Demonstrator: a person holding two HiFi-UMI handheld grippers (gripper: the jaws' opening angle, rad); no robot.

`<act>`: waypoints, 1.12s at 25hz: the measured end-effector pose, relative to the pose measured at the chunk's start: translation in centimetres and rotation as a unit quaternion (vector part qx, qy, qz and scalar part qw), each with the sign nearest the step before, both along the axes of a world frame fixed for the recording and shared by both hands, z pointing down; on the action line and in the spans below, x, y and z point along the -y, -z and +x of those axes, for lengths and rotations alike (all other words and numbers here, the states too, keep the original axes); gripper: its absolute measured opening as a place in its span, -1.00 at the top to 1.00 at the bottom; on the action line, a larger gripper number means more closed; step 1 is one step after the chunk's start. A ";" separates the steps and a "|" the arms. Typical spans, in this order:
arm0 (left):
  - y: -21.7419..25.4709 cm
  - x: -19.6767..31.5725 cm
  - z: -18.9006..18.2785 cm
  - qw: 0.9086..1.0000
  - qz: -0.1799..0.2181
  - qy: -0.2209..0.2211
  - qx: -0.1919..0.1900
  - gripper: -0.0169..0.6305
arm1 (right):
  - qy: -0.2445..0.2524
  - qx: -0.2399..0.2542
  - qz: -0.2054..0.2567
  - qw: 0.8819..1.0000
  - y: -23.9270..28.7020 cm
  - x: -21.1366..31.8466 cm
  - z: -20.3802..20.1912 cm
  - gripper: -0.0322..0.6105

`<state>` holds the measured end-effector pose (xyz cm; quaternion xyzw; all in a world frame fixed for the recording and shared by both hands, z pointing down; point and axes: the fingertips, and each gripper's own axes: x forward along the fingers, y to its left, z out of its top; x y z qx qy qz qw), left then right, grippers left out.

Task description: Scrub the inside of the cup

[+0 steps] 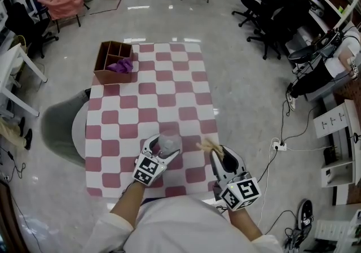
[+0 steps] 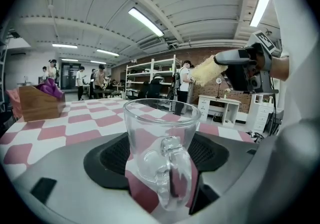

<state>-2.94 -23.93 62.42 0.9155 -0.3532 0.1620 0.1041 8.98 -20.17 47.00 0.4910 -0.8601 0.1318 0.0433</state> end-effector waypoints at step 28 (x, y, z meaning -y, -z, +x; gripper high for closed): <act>10.2 -1.3 -2.6 0.980 0.114 -0.035 0.160 -0.12 | 0.145 -0.017 0.086 0.986 6.7 -1.6 -7.0 0.57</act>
